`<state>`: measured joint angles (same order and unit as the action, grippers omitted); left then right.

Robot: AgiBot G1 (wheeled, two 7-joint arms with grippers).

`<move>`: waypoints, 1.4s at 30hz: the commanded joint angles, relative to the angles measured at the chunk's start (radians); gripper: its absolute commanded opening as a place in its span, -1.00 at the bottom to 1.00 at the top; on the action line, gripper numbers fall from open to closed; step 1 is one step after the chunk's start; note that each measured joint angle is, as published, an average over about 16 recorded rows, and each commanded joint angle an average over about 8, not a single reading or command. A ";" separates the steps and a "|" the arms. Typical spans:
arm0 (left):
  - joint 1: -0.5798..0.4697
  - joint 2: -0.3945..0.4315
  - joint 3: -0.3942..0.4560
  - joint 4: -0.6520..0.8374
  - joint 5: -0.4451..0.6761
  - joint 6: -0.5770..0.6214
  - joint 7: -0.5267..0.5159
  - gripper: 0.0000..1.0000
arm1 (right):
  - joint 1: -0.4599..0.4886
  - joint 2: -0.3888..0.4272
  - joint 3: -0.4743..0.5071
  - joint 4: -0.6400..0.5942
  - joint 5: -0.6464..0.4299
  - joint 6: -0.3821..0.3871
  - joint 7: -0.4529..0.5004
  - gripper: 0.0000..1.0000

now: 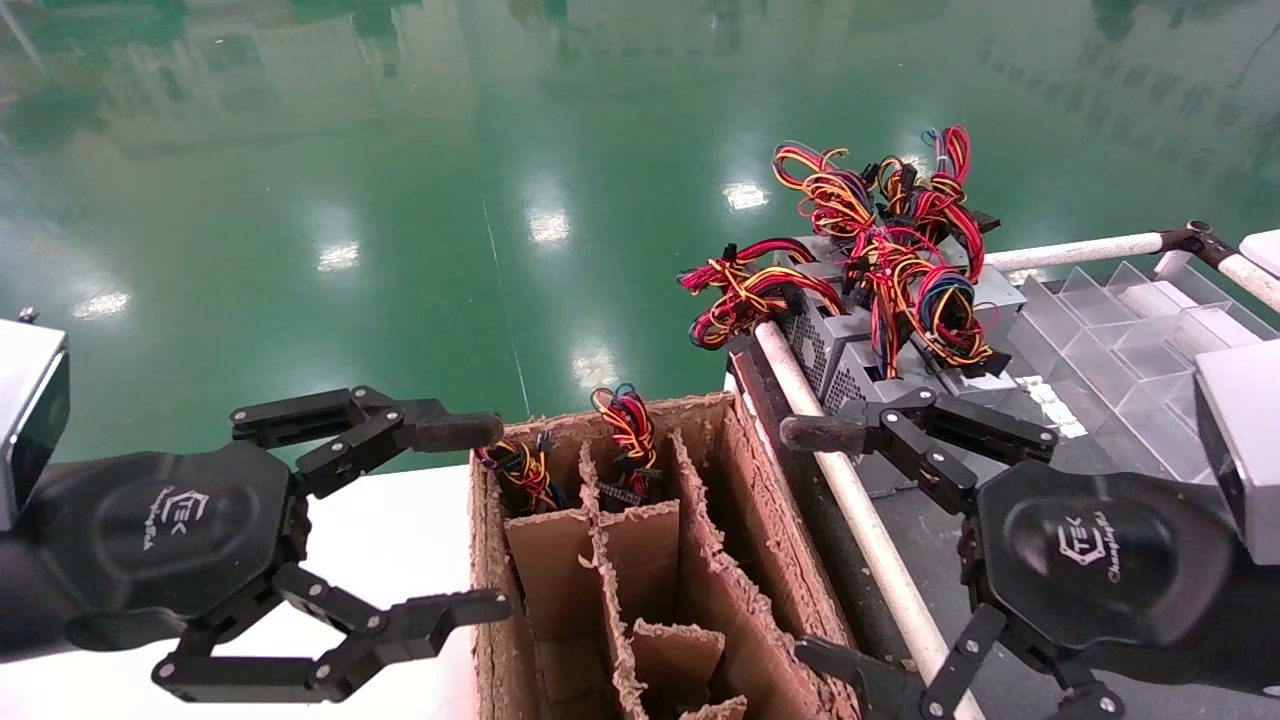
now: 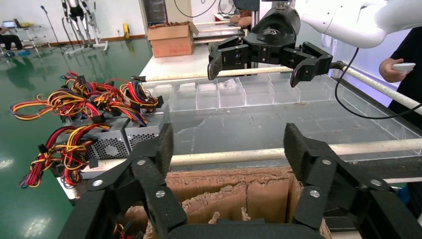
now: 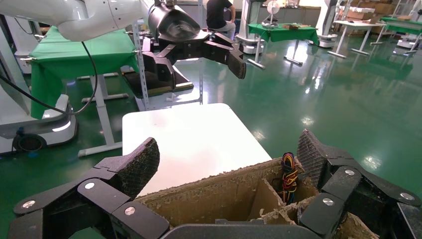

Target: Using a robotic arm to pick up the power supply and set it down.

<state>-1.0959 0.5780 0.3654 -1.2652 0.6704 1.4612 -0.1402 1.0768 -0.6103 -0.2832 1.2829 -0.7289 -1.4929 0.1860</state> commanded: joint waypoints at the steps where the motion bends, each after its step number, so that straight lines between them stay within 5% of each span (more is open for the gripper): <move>1: 0.000 0.000 0.000 0.000 0.000 0.000 0.000 -1.00 | 0.000 0.000 0.000 0.000 0.000 0.000 0.000 1.00; 32: 0.000 0.000 0.000 0.000 0.000 0.000 0.000 -1.00 | 0.000 0.000 0.000 0.000 0.000 0.000 0.000 1.00; 40: 0.000 0.000 0.000 0.000 0.000 0.000 0.000 0.89 | 0.000 0.000 0.000 0.000 0.000 0.000 0.000 1.00; 42: 0.000 0.000 0.000 0.000 0.000 0.000 0.000 1.00 | 0.000 0.000 0.000 0.000 0.000 0.000 0.000 1.00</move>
<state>-1.0959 0.5780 0.3654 -1.2652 0.6704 1.4612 -0.1402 1.0768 -0.6103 -0.2832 1.2829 -0.7289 -1.4929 0.1860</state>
